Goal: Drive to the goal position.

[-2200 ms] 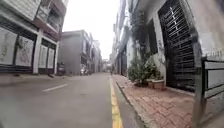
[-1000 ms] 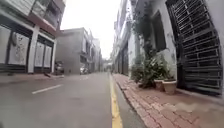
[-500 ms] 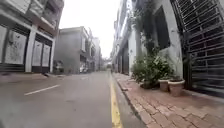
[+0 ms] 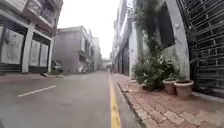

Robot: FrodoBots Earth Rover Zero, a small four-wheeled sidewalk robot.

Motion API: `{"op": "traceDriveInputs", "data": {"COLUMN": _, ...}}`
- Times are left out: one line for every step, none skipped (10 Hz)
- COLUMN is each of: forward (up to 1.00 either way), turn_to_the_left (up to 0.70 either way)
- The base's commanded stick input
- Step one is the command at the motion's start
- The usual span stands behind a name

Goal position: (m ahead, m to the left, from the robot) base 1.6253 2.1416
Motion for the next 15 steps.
{"op": "traceDriveInputs", "data": {"forward": 0.47, "turn_to_the_left": 0.01}}
{"op": "traceDriveInputs", "data": {"forward": 0.47, "turn_to_the_left": 0.01}}
{"op": "traceDriveInputs", "data": {"forward": 0.47, "turn_to_the_left": 0.01}}
{"op": "traceDriveInputs", "data": {"forward": 0.47, "turn_to_the_left": 0.09}}
{"op": "traceDriveInputs", "data": {"forward": 0.47, "turn_to_the_left": 0.31}}
{"op": "traceDriveInputs", "data": {"forward": 0.47, "turn_to_the_left": 0.48}}
{"op": "traceDriveInputs", "data": {"forward": 0.47, "turn_to_the_left": 0.47}}
{"op": "traceDriveInputs", "data": {"forward": 0.47, "turn_to_the_left": 0.01}}
{"op": "traceDriveInputs", "data": {"forward": 0.47, "turn_to_the_left": 0.01}}
{"op": "traceDriveInputs", "data": {"forward": 0.47, "turn_to_the_left": 0.01}}
{"op": "traceDriveInputs", "data": {"forward": 0.47, "turn_to_the_left": 0.01}}
{"op": "traceDriveInputs", "data": {"forward": 0.47, "turn_to_the_left": 0.01}}
{"op": "traceDriveInputs", "data": {"forward": 0.47, "turn_to_the_left": 0.01}}
{"op": "traceDriveInputs", "data": {"forward": 0.47, "turn_to_the_left": 0.01}}
{"op": "traceDriveInputs", "data": {"forward": 0.47, "turn_to_the_left": 0.01}}
